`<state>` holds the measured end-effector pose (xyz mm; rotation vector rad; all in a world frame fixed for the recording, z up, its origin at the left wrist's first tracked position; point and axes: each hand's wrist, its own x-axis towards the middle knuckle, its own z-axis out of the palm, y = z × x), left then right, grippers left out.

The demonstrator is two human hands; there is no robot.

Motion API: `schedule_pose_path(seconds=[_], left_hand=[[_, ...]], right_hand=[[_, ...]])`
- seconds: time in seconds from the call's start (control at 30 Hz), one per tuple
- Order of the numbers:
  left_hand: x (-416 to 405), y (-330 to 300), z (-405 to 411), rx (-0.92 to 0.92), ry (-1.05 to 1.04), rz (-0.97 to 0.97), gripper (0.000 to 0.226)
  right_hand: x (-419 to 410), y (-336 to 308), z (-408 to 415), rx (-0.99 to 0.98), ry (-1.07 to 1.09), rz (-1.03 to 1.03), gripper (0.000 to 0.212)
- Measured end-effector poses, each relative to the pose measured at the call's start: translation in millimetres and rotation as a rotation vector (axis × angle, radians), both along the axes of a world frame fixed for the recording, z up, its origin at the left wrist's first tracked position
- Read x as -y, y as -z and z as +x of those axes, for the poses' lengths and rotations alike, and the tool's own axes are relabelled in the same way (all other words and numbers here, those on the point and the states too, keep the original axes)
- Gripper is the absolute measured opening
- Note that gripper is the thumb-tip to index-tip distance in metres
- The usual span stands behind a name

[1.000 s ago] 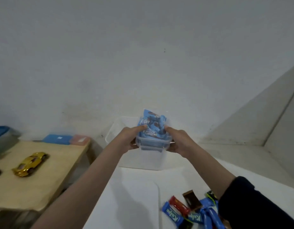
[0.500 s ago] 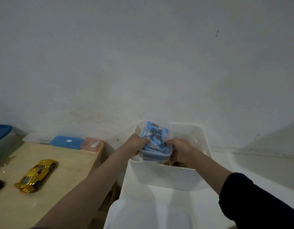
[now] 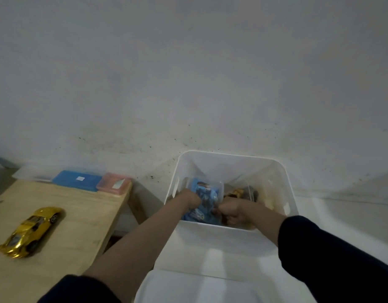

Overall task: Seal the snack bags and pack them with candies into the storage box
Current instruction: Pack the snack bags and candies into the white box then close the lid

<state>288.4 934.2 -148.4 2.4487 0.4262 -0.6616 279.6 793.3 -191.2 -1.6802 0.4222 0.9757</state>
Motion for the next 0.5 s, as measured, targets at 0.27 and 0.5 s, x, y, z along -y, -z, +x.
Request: schedule_pose_path(seconds=[0.27,0.5], left_hand=[[12,-16,-13,0.106,-0.146,-0.095,0.056],[26,-60,-57,0.322,-0.122,-0.166,0.040]], right_hand=[[-1,-20,-7,0.086,-0.039,-0.075,0.031],[9,-83,-51,0.572,-0.115,-0.421,0.021]])
